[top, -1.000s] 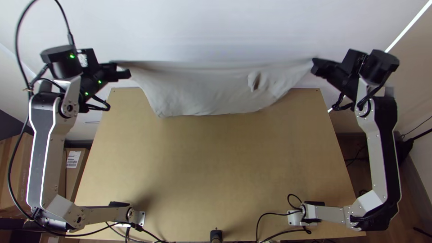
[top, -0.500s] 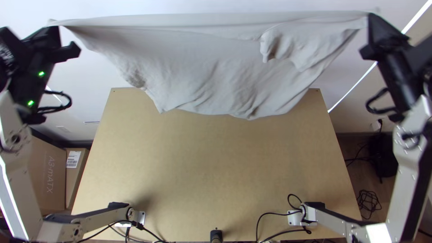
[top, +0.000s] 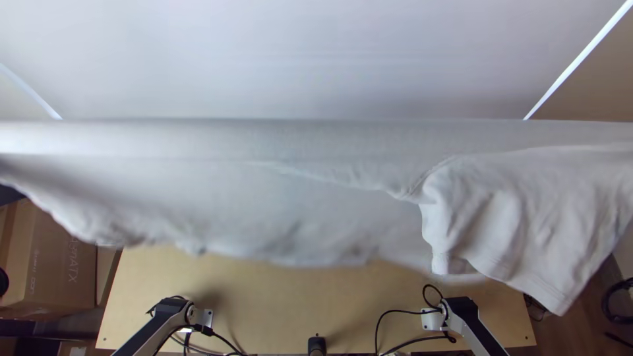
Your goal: Fold the t-shirt
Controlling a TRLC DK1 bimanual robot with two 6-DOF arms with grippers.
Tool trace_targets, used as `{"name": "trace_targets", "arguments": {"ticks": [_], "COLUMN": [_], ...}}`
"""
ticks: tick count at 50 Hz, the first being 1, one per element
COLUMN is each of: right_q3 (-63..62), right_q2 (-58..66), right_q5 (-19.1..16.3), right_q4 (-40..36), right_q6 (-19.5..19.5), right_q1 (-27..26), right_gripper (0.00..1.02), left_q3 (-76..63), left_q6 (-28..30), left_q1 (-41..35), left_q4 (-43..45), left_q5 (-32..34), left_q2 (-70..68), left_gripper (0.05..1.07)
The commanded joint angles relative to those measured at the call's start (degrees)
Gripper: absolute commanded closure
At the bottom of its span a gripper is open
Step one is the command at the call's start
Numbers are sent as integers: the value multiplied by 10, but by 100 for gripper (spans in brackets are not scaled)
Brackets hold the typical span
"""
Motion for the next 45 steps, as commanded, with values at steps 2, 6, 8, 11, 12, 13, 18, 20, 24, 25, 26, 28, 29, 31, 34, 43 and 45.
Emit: {"name": "trace_targets", "arguments": {"ticks": [2, 6, 8, 11, 12, 13, 18, 20, 24, 25, 26, 28, 29, 31, 34, 43, 45], "right_q3": [-44, -83, -109, -160, -181, -200, -303, -346, -428, -445, -462, -498, -515, -545, -587, -675, -686], "right_q2": [0, -6, -10, -24, -29, -34, -62, -77, -98, -102, -105, -108, -109, -108, -106, -73, -57], "right_q5": [23, 12, 10, 10, 10, 10, 9, 10, 10, 10, 10, 10, 10, 10, 10, 13, 15], "right_q4": [-10, -21, -21, -20, -18, -18, -17, -16, -12, -12, -10, -4, 0, 7, 25, 105, 119], "right_q6": [14, 15, 25, 25, 25, 25, 25, 25, 26, 26, 26, 35, 41, 45, 47, 48, 48], "right_q1": [2, 3, 5, 16, 19, 21, 33, 46, 62, 64, 64, 64, 64, 64, 63, 62, 62], "right_gripper": [100, 100, 100, 100, 100, 100, 100, 100, 100, 100, 100, 100, 100, 100, 100, 100, 100], "left_q3": [-66, -135, -177, -255, -281, -309, -438, -484, -570, -587, -605, -638, -651, -674, -701, -729, -731], "left_q6": [-31, -34, -34, -37, -40, -41, -53, -54, -54, -54, -53, -53, -53, -53, -51, -48, -47], "left_q1": [-8, -22, -36, -52, -58, -61, -67, -67, -68, -69, -73, -73, -72, -73, -67, -51, -41], "left_q4": [-9, -12, -18, -17, -18, -18, -16, -15, 2, 3, 6, 26, 35, 48, 78, 143, 158], "left_q5": [-17, -15, -13, 2, 9, 16, 53, 71, 90, 97, 103, 102, 103, 104, 104, 105, 107], "left_q2": [-10, -29, -40, -65, -72, -82, -116, -126, -143, -145, -147, -148, -148, -145, -136, -75, -58], "left_gripper": [105, 105, 105, 105, 105, 105, 105, 105, 105, 105, 105, 105, 105, 105, 105, 105, 105]}}
